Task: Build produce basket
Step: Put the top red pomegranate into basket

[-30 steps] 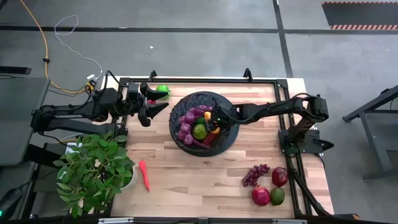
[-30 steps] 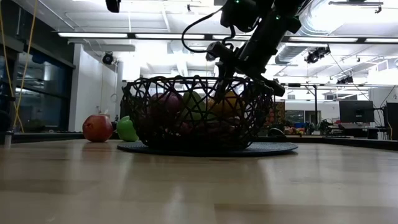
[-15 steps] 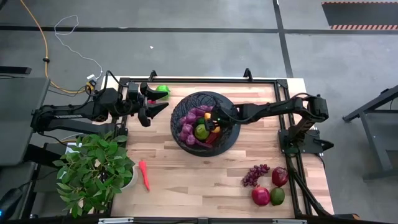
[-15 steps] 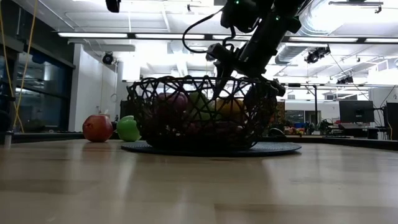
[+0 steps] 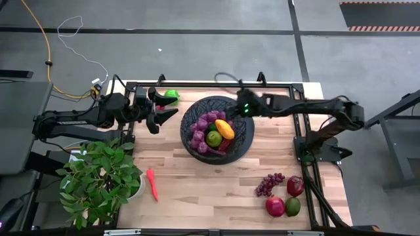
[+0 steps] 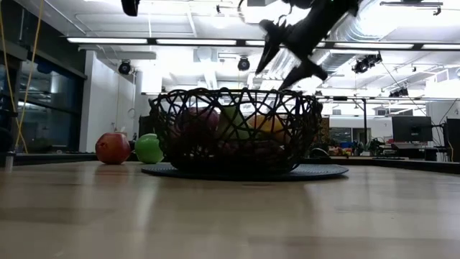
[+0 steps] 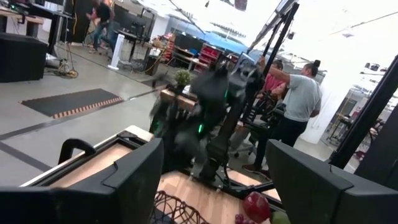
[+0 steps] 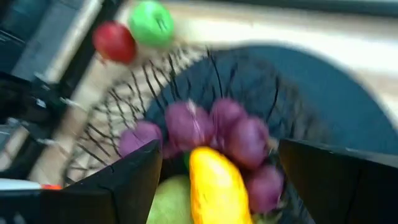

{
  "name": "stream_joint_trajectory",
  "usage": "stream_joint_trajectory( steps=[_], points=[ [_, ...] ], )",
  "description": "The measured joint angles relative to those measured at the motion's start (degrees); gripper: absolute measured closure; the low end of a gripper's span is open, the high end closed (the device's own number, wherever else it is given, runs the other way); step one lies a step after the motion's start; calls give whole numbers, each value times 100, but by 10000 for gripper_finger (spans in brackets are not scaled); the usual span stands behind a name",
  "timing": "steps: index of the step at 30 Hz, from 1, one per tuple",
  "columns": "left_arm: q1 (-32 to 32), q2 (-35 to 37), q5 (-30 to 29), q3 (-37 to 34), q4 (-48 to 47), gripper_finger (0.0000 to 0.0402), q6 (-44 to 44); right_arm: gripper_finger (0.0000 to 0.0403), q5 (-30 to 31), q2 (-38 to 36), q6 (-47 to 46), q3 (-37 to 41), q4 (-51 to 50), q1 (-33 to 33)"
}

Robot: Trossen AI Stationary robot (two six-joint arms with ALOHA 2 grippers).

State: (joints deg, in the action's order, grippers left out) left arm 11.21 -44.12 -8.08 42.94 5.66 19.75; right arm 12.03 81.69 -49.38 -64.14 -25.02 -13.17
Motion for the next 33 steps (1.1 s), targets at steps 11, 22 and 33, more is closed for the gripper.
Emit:
stream_joint_trajectory(
  steps=[11,22,33],
  points=[
    [0,0,-14,0,-27,131,0,98,-27,-1768,1663,0,447,-33],
    [1,0,-28,0,-25,131,4,98,-507,-2266,2917,0,1331,-33],
    [1,0,-26,0,-24,131,4,98,-1834,-2181,3619,20,1702,-29]
  ],
)
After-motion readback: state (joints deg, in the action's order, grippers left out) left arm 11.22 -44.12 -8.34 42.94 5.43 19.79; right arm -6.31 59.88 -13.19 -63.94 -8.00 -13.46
